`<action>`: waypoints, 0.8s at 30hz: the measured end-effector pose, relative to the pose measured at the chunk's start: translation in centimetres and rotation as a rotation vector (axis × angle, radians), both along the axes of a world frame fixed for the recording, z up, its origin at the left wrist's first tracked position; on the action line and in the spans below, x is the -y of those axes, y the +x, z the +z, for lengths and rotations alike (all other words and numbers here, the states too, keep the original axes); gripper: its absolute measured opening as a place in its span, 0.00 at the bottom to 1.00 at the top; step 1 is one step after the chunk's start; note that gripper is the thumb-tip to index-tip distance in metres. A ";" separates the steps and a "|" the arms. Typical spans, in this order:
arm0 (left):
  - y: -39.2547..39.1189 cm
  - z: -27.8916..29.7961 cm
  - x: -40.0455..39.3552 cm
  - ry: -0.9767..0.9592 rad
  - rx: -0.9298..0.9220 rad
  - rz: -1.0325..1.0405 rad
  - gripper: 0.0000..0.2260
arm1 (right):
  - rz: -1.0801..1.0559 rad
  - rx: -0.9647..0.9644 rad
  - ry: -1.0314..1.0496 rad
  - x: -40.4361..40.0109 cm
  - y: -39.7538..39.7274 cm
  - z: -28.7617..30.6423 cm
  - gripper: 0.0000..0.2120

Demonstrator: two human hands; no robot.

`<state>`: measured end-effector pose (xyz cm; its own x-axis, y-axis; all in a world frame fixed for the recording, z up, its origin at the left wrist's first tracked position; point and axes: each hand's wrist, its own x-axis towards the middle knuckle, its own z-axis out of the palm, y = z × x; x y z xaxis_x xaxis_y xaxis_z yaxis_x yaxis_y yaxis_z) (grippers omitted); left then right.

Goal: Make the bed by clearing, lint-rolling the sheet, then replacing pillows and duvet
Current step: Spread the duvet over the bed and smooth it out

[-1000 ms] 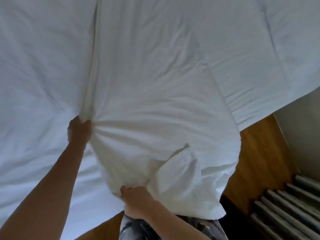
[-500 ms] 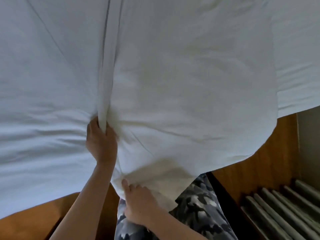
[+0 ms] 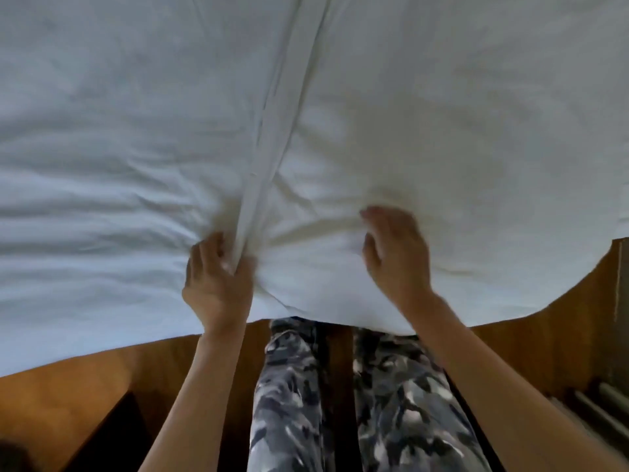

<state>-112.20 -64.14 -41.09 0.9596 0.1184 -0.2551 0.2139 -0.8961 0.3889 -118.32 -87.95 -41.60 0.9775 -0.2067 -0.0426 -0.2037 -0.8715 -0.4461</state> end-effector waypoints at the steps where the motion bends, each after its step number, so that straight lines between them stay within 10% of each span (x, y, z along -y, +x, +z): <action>1: -0.3 0.3 -0.4 -0.007 -0.005 -0.061 0.18 | -0.060 0.013 -0.084 0.9 1.9 -0.4 0.18; 5: -1.7 0.1 -1.7 0.024 0.001 -0.241 0.17 | -0.143 -0.106 -0.232 -1.7 8.1 -3.1 0.24; 24: -8.1 -1.8 -6.3 -0.032 -0.135 0.389 0.16 | 0.423 -0.175 -0.099 -21.1 7.6 -4.7 0.28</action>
